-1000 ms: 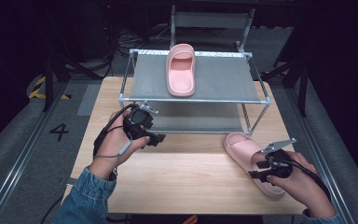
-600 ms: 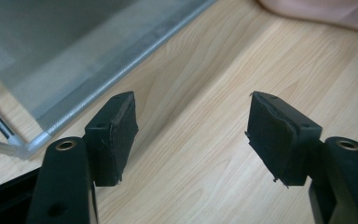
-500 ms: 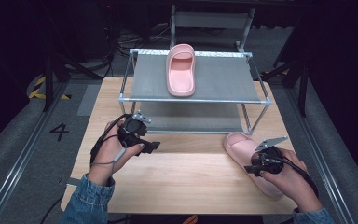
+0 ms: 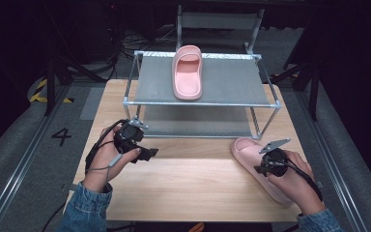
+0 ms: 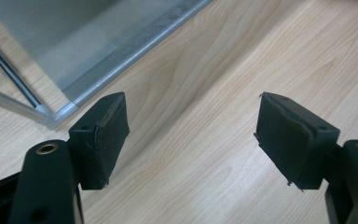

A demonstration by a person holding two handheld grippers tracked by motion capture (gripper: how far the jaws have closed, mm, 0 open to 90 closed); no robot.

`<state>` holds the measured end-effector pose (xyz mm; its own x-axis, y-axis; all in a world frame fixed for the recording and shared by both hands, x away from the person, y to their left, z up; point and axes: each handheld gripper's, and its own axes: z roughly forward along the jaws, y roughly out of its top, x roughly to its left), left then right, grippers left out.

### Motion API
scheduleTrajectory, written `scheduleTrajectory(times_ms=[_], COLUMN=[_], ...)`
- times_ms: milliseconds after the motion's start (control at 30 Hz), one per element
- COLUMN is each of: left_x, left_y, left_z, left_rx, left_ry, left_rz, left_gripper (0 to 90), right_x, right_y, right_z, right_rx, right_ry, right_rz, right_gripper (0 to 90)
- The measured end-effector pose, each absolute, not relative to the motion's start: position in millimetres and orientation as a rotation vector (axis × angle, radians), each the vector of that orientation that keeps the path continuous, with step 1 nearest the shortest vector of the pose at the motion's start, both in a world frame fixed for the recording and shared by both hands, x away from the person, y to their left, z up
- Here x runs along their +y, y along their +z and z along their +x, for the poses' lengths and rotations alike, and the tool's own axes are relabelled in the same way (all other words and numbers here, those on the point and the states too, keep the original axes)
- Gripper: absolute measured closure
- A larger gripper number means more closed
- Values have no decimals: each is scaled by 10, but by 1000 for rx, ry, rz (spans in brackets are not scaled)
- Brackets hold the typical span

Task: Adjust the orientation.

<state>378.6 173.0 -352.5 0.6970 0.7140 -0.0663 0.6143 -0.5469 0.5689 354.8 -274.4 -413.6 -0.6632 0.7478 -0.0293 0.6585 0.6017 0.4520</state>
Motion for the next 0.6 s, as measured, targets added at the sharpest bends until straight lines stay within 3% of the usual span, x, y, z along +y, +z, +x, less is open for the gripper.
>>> scheduleTrajectory(times_ms=[433,600], left_x=[1844,1895], left_y=[-3520,-3530], left_z=[3760,3753], left_rx=[1017,1014], left_ry=[230,228], left_rz=[2336,2347], left_gripper=[245,234], right_x=[-2671,-2628], right_y=[-3746,-3439], right_z=[3502,3482], right_rx=[2630,2625], right_ry=[662,697], right_rz=[1143,1132], right_gripper=[839,832])
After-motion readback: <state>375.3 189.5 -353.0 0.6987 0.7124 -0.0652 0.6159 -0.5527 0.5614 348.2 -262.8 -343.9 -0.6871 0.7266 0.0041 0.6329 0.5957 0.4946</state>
